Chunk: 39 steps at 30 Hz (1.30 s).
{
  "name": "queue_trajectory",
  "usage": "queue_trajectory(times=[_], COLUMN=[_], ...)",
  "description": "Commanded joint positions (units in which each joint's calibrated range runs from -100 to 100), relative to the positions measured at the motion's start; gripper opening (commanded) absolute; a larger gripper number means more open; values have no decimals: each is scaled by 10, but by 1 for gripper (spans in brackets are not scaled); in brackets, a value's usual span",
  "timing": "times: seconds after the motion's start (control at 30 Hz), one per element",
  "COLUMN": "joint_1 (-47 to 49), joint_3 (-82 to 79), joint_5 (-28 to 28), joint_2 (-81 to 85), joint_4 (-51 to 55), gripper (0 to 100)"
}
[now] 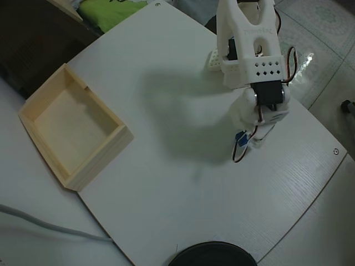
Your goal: Pick up the small blue cube and put it into the box
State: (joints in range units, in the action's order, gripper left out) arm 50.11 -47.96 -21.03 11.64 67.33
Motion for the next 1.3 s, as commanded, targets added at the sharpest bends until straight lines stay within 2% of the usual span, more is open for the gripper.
queue_trajectory(times=[0.0, 0.23, 0.6, 0.87, 1.27], joint_1=[-5, -26, -25, -29, -30], joint_3=[0, 0, -19, -78, -72], joint_5=[-2, -2, -7, -7, -7], joint_2=[-1, -1, -1, -1, 8], joint_4=[-4, -5, -9, -63, -55], gripper=[15, 10, 11, 11, 8])
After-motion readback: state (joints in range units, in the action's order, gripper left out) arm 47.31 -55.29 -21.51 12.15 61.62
